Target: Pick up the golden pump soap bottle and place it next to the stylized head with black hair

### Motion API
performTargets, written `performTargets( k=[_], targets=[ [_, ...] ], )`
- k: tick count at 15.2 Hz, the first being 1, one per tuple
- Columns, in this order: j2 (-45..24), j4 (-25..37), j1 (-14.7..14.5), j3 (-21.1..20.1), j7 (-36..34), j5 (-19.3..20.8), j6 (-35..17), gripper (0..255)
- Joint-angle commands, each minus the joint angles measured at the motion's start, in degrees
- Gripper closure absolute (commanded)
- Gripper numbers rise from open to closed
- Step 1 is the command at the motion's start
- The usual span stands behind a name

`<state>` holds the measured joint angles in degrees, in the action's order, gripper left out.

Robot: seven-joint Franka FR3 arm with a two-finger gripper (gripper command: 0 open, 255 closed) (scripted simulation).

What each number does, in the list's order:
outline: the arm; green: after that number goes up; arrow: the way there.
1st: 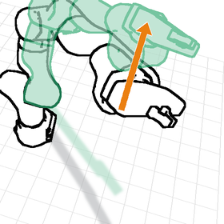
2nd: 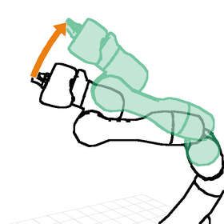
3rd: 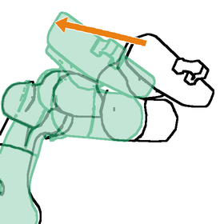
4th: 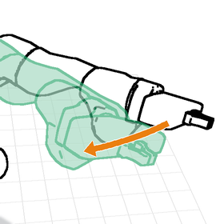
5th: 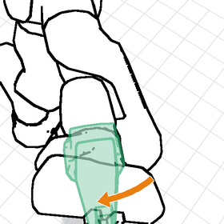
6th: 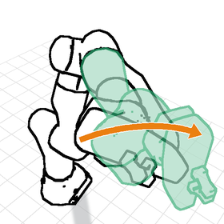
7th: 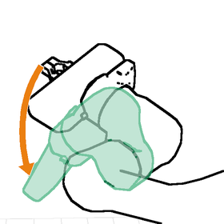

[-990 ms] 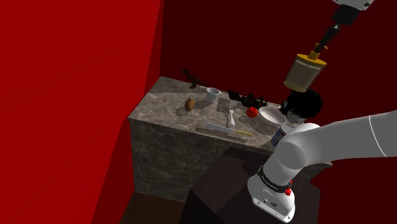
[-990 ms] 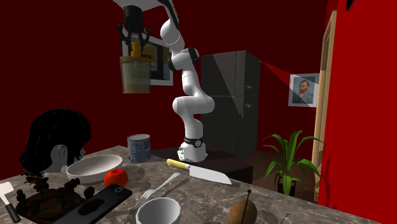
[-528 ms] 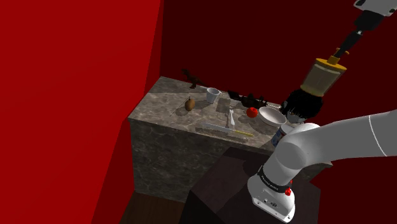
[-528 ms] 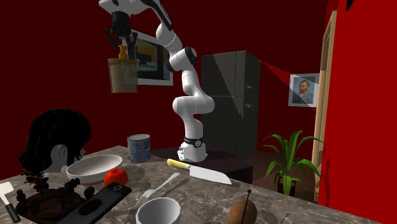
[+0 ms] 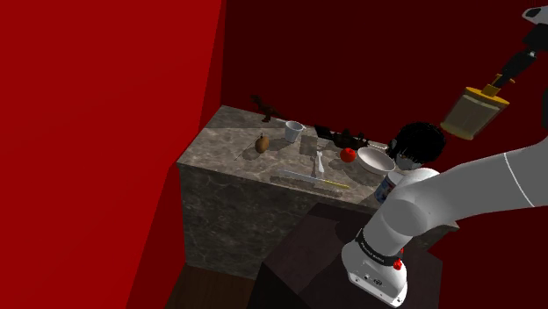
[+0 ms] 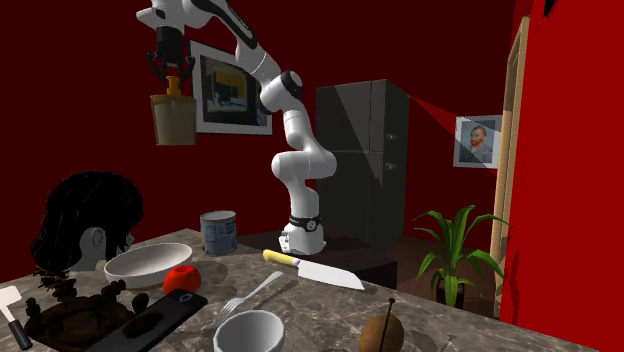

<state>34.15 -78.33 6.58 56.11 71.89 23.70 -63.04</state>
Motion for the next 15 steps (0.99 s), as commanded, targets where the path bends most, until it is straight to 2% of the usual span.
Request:
performTargets(
  k=[1, 7, 15],
  targets=[
    [-1.78, 5.76, -4.09, 7.15, 5.06, 1.02, 1.20, 255],
    [2.37, -3.44, 0.42, 3.21, 3.00, 2.53, -3.43, 255],
    [6.81, -13.63, 4.35, 0.99, 1.14, 4.29, -9.00, 255]
  ],
)
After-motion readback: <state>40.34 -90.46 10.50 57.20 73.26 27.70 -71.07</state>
